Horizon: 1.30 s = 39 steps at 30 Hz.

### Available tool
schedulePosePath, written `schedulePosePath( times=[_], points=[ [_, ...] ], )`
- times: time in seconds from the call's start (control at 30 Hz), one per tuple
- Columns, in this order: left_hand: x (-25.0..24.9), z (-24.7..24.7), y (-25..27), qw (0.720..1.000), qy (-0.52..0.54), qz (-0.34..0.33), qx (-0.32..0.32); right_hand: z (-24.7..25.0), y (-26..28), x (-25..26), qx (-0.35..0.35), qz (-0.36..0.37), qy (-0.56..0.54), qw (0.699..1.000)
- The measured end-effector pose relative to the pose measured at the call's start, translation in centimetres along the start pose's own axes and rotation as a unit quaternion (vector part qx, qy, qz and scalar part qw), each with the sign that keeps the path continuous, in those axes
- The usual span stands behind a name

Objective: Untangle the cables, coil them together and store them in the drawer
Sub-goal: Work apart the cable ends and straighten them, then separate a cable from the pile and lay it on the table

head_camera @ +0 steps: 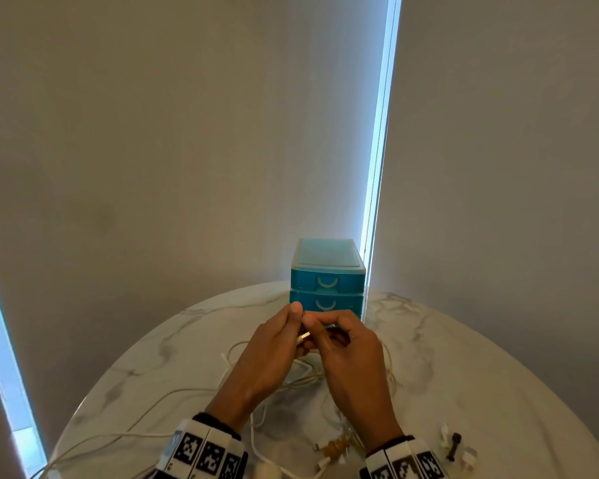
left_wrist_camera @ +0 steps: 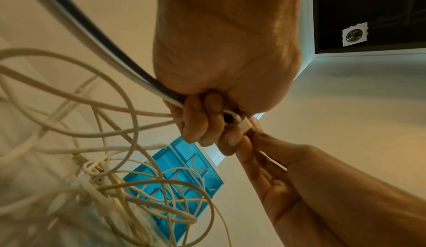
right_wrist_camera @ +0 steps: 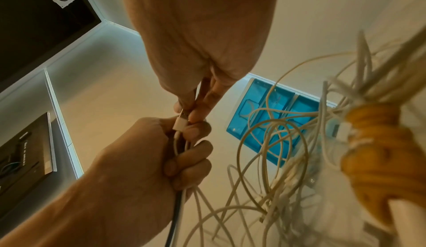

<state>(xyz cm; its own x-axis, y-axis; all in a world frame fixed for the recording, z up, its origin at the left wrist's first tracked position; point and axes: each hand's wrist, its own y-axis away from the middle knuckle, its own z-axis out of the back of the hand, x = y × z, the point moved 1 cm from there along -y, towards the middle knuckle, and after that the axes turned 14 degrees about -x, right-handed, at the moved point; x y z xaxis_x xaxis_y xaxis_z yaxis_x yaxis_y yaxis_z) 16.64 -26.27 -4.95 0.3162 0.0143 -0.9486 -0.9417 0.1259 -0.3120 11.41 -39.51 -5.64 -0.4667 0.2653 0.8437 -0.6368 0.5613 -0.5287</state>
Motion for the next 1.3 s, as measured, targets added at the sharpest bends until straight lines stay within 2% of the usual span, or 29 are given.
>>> schedulePosePath(
  times=[0.1,0.2,0.27,0.3,0.37,0.4,0.47,0.57,0.63,0.7,0.73,0.77,0.8,0.83,0.93,1.03,1.1,1.23,1.3],
  points=[
    [0.1,0.0,-0.6,0.998,-0.046,0.008,-0.042,-0.5,-0.1,0.3,0.010,-0.001,-0.013,1.000],
    [-1.8,1.7,-0.7,0.974,-0.179,-0.074,-0.117,0.0,-0.9,1.8,0.011,-0.007,-0.004,1.000],
    [-2.8,4.0,-0.8,0.951,-0.222,-0.111,-0.186,0.9,-1.8,3.0,0.001,-0.024,-0.022,0.999],
    [-2.8,5.4,-1.1,0.941,-0.222,-0.119,-0.224,1.1,-2.3,3.6,0.017,-0.027,-0.011,0.999],
    [-2.7,8.0,-1.4,0.931,-0.196,-0.115,-0.284,0.9,-3.0,4.5,0.117,-0.001,0.086,0.989],
    [-2.6,8.9,-1.5,0.929,-0.183,-0.105,-0.304,0.4,-3.1,4.8,0.188,0.029,0.152,0.970],
    [-2.5,10.1,-1.5,0.927,-0.164,-0.097,-0.324,-1.1,-3.1,5.7,0.319,0.108,0.256,0.906],
    [-2.1,10.6,-1.6,0.931,-0.158,-0.085,-0.319,-4.3,-2.2,6.9,0.443,0.216,0.332,0.804],
    [-1.9,10.2,-1.7,0.934,-0.165,-0.080,-0.308,-6.4,-0.7,6.6,0.487,0.288,0.368,0.737],
    [-1.5,9.7,-1.8,0.936,-0.171,-0.077,-0.299,-8.1,0.7,5.6,0.493,0.357,0.425,0.670],
    [-1.3,9.5,-1.8,0.936,-0.174,-0.078,-0.296,-8.6,1.3,4.9,0.492,0.373,0.452,0.643],
    [-1.1,9.3,-1.8,0.936,-0.175,-0.080,-0.295,-9.1,1.7,4.4,0.492,0.370,0.471,0.632],
    [-1.0,9.2,-1.8,0.937,-0.173,-0.079,-0.294,-9.4,1.9,4.0,0.494,0.348,0.479,0.637],
    [-0.7,9.2,-1.8,0.937,-0.170,-0.074,-0.295,-9.6,1.7,3.5,0.495,0.311,0.476,0.657],
    [-0.5,9.4,-1.7,0.939,-0.157,-0.065,-0.299,-9.2,-0.2,2.6,0.460,0.220,0.431,0.744],
    [-0.3,9.8,-1.9,0.936,-0.160,-0.073,-0.305,-7.0,-3.5,3.4,0.372,0.142,0.351,0.847],
    [-0.3,9.6,-1.9,0.940,-0.152,-0.072,-0.296,-4.8,-5.4,4.0,0.309,0.095,0.283,0.903],
    [-0.9,8.7,-1.5,0.946,-0.173,-0.051,-0.268,-1.3,-5.9,3.0,0.249,0.045,0.168,0.953],
    [-0.9,8.0,-1.4,0.955,-0.202,-0.050,-0.212,-0.1,-5.3,1.7,0.205,0.016,0.117,0.971]
  ],
)
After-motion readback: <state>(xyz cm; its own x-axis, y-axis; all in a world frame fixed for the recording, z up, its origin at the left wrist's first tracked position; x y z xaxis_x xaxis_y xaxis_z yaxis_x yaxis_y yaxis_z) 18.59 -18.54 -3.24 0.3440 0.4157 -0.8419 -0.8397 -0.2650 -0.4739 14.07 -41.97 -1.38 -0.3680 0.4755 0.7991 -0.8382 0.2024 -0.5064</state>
